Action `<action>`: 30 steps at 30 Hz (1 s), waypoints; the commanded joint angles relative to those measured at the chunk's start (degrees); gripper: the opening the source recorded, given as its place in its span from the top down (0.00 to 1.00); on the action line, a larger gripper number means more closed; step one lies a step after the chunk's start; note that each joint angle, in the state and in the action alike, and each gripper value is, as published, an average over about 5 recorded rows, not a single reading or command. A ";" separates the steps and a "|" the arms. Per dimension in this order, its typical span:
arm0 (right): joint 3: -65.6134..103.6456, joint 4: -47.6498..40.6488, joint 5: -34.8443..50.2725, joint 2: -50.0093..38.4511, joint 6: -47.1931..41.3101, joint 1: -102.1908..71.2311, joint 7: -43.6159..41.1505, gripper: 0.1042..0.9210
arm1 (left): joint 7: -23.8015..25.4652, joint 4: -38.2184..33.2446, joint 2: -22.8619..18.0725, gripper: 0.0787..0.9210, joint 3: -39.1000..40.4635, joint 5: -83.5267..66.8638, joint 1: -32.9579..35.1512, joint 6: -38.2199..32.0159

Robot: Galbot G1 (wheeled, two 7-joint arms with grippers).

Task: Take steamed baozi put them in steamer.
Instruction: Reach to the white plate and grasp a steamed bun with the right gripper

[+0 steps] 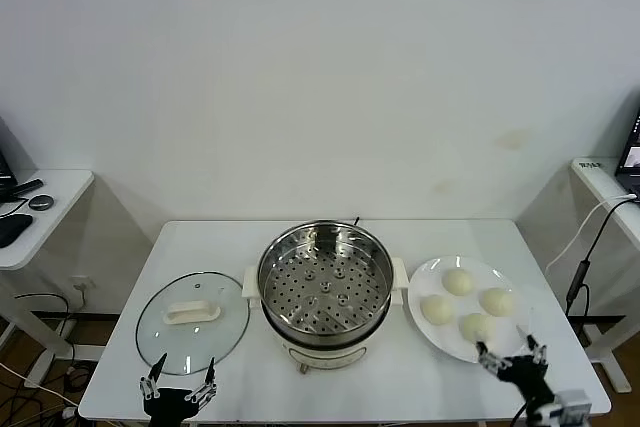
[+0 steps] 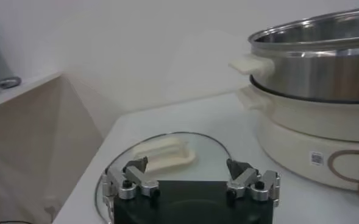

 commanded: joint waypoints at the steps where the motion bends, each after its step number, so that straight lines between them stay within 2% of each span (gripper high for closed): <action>1: 1.17 -4.53 -5.82 -18.45 -5.75 12.27 -5.78 0.12 | -0.26 -0.68 -1.08 0.12 -0.17 -0.08 0.35 0.48; 5: -1.24 -9.94 -16.30 -28.17 -8.71 19.31 -17.49 0.12 | -0.64 -0.60 -1.58 0.12 0.07 0.21 0.28 0.64; 8: -4.38 -13.99 -24.47 -35.63 -9.63 25.47 -30.21 0.12 | -0.80 -0.52 -1.88 0.12 0.19 0.45 0.05 0.70; 11: -9.94 -18.71 -30.66 -40.20 -5.53 32.56 -43.42 0.12 | -0.98 -0.34 -2.11 0.12 0.19 0.34 -0.26 0.73; 14: -21.49 -25.71 -35.18 -41.98 2.34 45.00 -51.65 0.12 | -1.21 0.20 -2.17 0.12 0.16 0.20 -0.71 0.71; 21: -51.10 -37.52 -37.46 -37.42 11.87 69.59 -59.64 0.12 | -1.22 -0.08 -2.02 0.12 -0.58 -0.23 -0.85 0.75; 30: -64.57 -51.99 -41.35 -21.96 16.93 81.03 -61.33 0.12 | -0.77 0.20 -2.45 0.12 -1.18 -0.23 -0.82 1.05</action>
